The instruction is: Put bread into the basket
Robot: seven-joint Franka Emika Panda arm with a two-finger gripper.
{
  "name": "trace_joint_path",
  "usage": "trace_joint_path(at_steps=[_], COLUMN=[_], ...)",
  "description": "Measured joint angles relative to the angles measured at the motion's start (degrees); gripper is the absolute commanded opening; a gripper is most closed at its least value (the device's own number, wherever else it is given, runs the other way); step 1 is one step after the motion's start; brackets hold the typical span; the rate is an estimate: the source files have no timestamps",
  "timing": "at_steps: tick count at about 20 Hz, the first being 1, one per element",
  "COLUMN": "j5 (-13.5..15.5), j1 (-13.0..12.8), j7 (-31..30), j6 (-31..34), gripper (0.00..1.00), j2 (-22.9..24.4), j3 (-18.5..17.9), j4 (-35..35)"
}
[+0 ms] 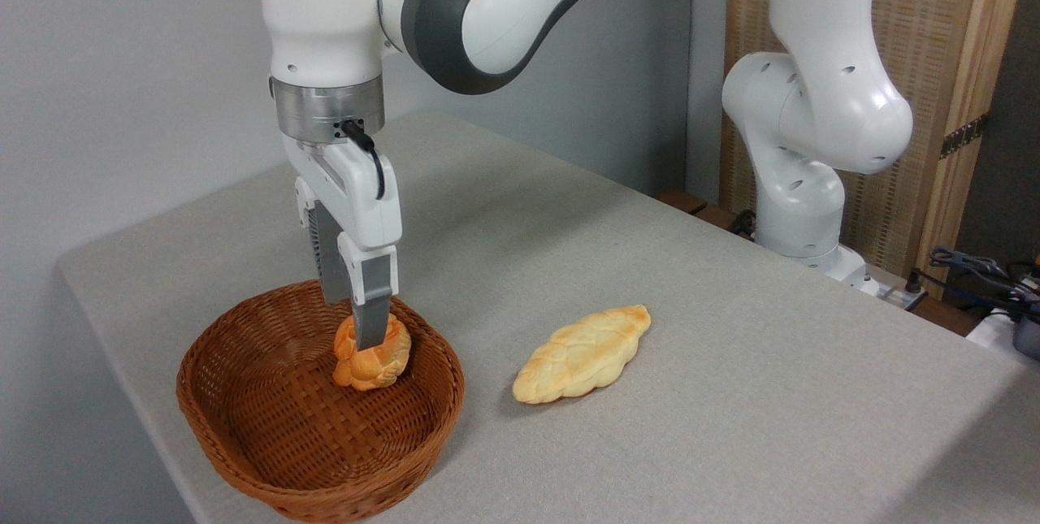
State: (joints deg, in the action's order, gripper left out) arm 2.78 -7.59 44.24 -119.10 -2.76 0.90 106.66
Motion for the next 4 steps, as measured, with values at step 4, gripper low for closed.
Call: trace_joint_path(at_steps=[4], j5=[0.0], j1=[0.0], j7=[-2.25], j6=[3.94], gripper=[1.0], j2=[0.1], j3=[0.0], j4=[-2.22])
